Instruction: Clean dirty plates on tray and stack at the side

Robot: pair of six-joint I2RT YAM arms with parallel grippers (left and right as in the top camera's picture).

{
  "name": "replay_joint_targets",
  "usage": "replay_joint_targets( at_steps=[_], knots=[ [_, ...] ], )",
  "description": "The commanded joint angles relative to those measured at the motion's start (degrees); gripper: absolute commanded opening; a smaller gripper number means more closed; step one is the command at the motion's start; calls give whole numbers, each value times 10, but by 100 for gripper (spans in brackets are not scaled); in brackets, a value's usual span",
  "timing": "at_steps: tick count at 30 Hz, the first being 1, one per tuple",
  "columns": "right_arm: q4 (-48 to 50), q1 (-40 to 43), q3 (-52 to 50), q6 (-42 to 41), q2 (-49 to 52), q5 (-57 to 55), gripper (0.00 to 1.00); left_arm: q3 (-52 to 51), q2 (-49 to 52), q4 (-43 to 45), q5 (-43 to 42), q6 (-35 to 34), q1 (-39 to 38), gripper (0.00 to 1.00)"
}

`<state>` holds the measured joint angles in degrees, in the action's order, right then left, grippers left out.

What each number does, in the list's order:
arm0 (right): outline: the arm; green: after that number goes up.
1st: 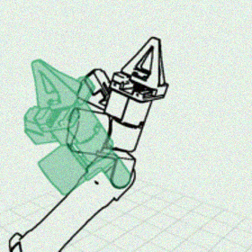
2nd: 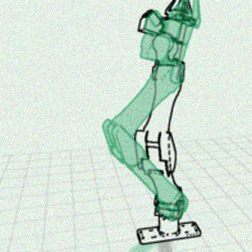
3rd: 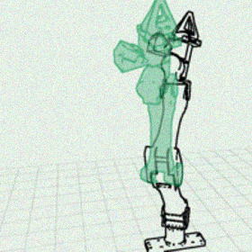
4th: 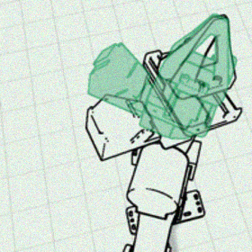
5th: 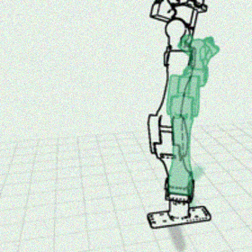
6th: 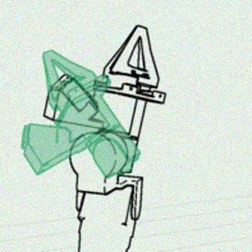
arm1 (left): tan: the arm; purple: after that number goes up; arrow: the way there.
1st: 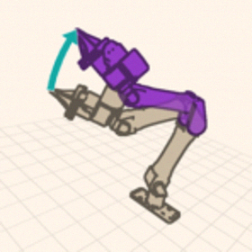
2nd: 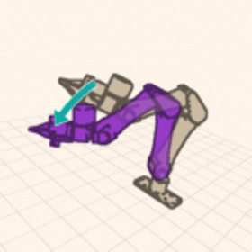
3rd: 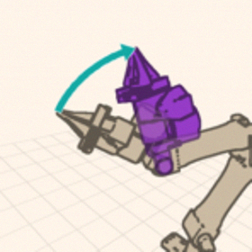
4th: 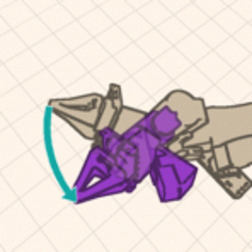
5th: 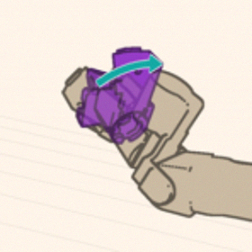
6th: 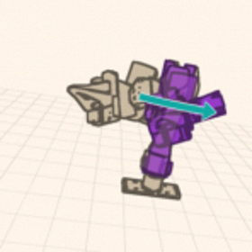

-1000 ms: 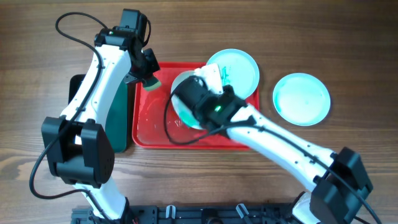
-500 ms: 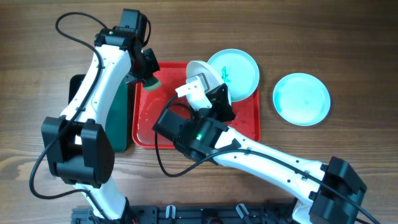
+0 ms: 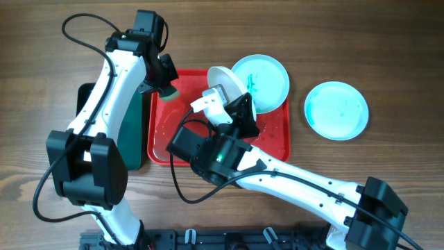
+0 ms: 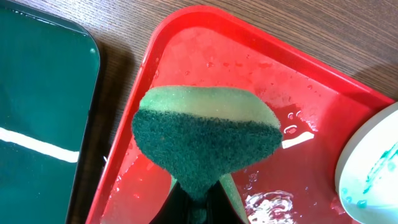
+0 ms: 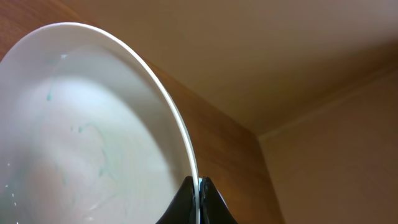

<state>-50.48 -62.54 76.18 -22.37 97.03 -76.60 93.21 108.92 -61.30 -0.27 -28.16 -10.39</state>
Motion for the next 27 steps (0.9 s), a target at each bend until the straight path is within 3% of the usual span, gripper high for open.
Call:
replay_joint_targets(
  at_steps=[1,14,16,18,21,27],
  knots=[
    [3,-1,4,3,-17,-26,4,8,1,1,-1,7,-1,4],
    [9,-1,4,3,-17,4,4,8,1,1,-1,7,-1,4],
    [8,-1,4,28,-17,81,5,8,1,1,-1,7,-1,4],
    [10,-1,4,83,-17,249,4,8,1,1,-1,8,-1,4],
    [22,3,4,83,-17,464,4,8,1,1,-1,7,-1,4],
    [38,40,4,71,-19,626,4,8,1,-1,-1,7,-2,4]
  ],
)
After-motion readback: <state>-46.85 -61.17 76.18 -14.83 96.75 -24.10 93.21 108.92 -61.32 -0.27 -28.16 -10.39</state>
